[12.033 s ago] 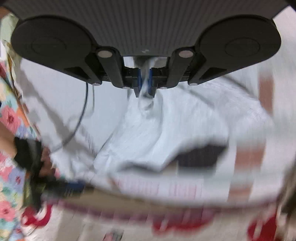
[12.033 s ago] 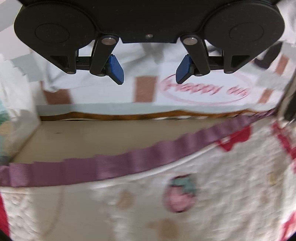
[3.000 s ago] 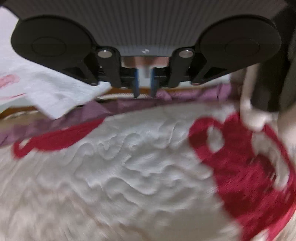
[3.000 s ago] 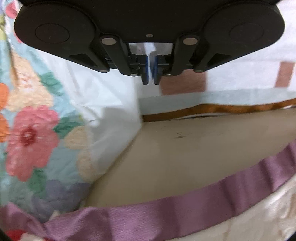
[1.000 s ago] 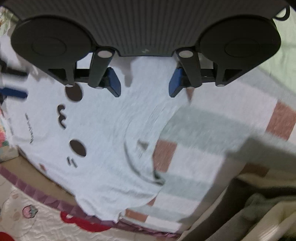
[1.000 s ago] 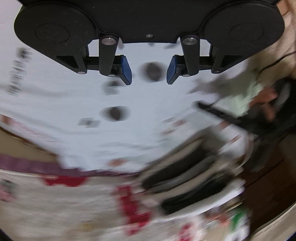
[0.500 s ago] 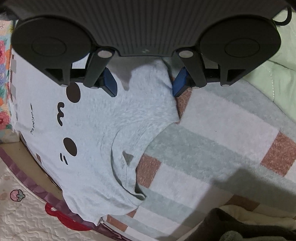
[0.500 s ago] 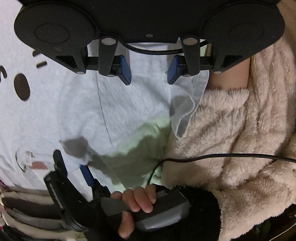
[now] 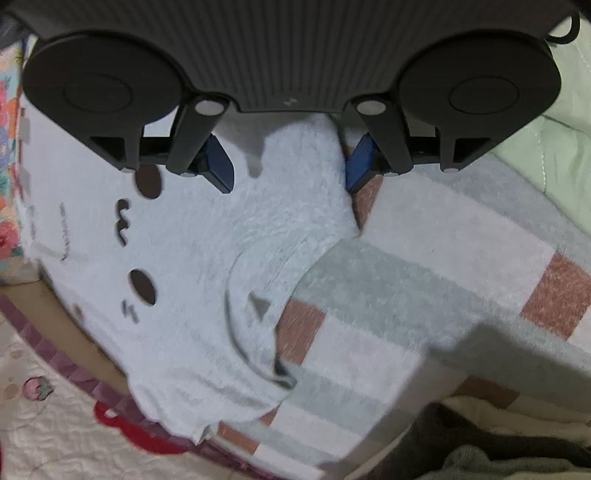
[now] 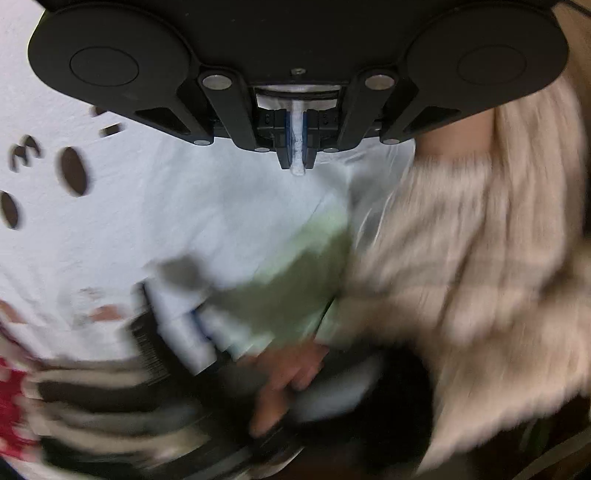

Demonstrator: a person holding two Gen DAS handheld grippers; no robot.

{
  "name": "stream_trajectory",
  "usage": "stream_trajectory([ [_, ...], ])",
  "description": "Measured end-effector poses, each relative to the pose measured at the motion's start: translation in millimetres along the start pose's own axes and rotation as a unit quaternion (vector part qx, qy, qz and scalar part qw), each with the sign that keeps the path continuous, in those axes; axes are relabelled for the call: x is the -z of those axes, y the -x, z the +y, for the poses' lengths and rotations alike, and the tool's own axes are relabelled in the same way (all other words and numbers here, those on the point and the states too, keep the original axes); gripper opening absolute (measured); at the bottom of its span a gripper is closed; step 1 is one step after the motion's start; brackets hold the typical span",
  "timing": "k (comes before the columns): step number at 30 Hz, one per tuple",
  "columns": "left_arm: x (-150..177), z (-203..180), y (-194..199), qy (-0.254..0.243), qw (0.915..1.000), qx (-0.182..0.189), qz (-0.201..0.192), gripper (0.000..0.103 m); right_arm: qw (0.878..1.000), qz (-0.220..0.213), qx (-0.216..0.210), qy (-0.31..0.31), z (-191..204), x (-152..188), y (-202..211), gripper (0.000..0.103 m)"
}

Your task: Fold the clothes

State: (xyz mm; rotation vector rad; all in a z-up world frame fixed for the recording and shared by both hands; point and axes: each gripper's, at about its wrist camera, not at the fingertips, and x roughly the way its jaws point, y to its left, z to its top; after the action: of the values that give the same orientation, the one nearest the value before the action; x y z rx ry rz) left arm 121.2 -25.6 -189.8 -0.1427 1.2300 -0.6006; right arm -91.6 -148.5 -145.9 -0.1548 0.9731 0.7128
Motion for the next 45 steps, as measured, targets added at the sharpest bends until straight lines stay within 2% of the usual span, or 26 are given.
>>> stream_trajectory([
  [3, -2, -1, 10, -0.002, 0.9993, 0.024, -0.027, 0.066, 0.994, -0.075, 0.046, -0.07, -37, -5, 36, 0.008],
  [6, -6, -3, 19, -0.001, 0.9973, 0.045, -0.058, 0.068, 0.977, -0.131, 0.099, -0.138, -79, 0, 65, 0.008],
  [12, -10, -16, 34, -0.023, 0.9882, 0.115, -0.098, 0.068, 0.939, -0.181, 0.194, -0.221, -148, 13, 87, 0.008],
  [13, -10, -20, 34, -0.031, 0.9869, 0.126, -0.096, 0.068, 0.933, -0.184, 0.208, -0.229, -158, 15, 88, 0.008],
  [16, -9, -35, 29, -0.06, 0.9845, 0.142, -0.084, 0.07, 0.926, -0.179, 0.233, -0.237, -179, 19, 76, 0.008],
  [22, 1, -72, 3, -0.159, 0.9786, 0.123, -0.044, 0.071, 0.912, -0.21, 0.244, -0.254, -185, 28, 74, 0.008],
  [25, 5, -87, -16, -0.189, 0.9753, 0.112, -0.021, 0.072, 0.905, -0.227, 0.249, -0.261, -186, 32, 75, 0.008],
  [27, 8, -92, -28, -0.205, 0.9736, 0.101, -0.013, 0.074, 0.9, -0.245, 0.256, -0.253, -182, 32, 81, 0.008],
  [30, 11, -95, -44, -0.178, 0.9789, 0.1, -0.002, 0.077, 0.896, -0.269, 0.264, -0.237, -179, 29, 93, 0.008],
  [31, 11, -94, -46, -0.171, 0.9793, 0.109, 0.0, 0.075, 0.895, -0.269, 0.266, -0.235, -180, 28, 94, 0.008],
  [33, 13, -95, -44, -0.183, 0.9771, 0.109, -0.011, 0.052, 0.896, -0.265, 0.272, -0.23, -185, 26, 94, 0.008],
  [34, 12, -94, -41, -0.185, 0.9768, 0.107, -0.014, 0.009, 0.896, -0.263, 0.274, -0.23, -187, 26, 94, 0.008],
  [35, 10, -94, -39, -0.187, 0.9765, 0.105, -0.018, 0.002, 0.895, -0.263, 0.275, -0.232, -190, 27, 93, 0.008],
  [36, 8, -93, -35, -0.178, 0.9778, 0.108, -0.026, 0.002, 0.894, -0.263, 0.276, -0.234, -192, 27, 92, 0.008],
  [38, -2, -91, -17, -0.165, 0.9776, 0.11, -0.07, 0.002, 0.892, -0.266, 0.28, -0.236, -197, 27, 93, 0.008],
  [41, -24, -99, 8, -0.187, 0.9666, 0.104, -0.142, 0.002, 0.888, -0.268, 0.301, -0.22, -210, 14, 96, 0.008],
  [44, -49, -109, 6, -0.207, 0.9599, 0.086, -0.168, 0.002, 0.884, -0.27, 0.322, -0.204, -224, 2, 99, 0.008],
  [45, -55, -108, -3, -0.197, 0.9631, 0.084, -0.163, 0.002, 0.883, -0.271, 0.329, -0.199, -228, -2, 101, 0.008],
])
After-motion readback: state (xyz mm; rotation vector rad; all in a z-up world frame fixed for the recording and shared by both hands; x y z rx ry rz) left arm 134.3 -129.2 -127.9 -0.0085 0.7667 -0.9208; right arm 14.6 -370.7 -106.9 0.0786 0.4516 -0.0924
